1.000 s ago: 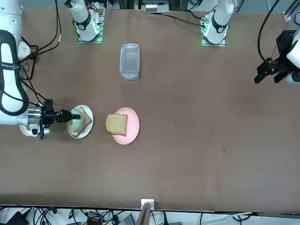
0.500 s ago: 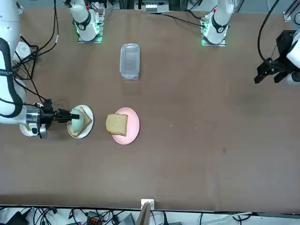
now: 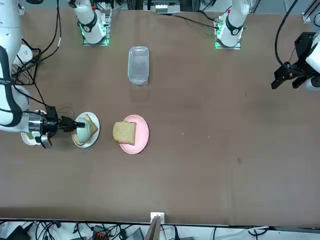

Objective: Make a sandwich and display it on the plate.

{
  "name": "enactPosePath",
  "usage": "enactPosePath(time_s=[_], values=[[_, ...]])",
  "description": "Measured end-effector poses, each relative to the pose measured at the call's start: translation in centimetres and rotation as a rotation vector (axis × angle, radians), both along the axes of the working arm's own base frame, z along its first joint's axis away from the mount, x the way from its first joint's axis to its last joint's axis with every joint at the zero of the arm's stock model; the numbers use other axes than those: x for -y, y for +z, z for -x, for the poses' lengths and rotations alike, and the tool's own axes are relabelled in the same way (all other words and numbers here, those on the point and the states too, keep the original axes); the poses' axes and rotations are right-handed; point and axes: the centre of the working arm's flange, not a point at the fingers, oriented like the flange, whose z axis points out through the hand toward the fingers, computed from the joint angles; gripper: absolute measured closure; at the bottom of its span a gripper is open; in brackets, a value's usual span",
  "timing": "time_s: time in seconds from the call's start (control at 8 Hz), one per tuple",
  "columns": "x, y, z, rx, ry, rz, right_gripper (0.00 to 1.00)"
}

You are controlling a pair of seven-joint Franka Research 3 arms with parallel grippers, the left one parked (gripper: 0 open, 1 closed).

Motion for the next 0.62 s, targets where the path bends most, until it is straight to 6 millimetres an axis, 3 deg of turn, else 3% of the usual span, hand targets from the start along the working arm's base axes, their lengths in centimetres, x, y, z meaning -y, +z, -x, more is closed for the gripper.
enactPosePath(time_s=[0.38,0.62], values=[[2.8,-1.4,1.2,0.021,-0.041,-0.102,0.95],[2.6,-1.6,1.0,0.044,-0.067,-0.152,0.95]])
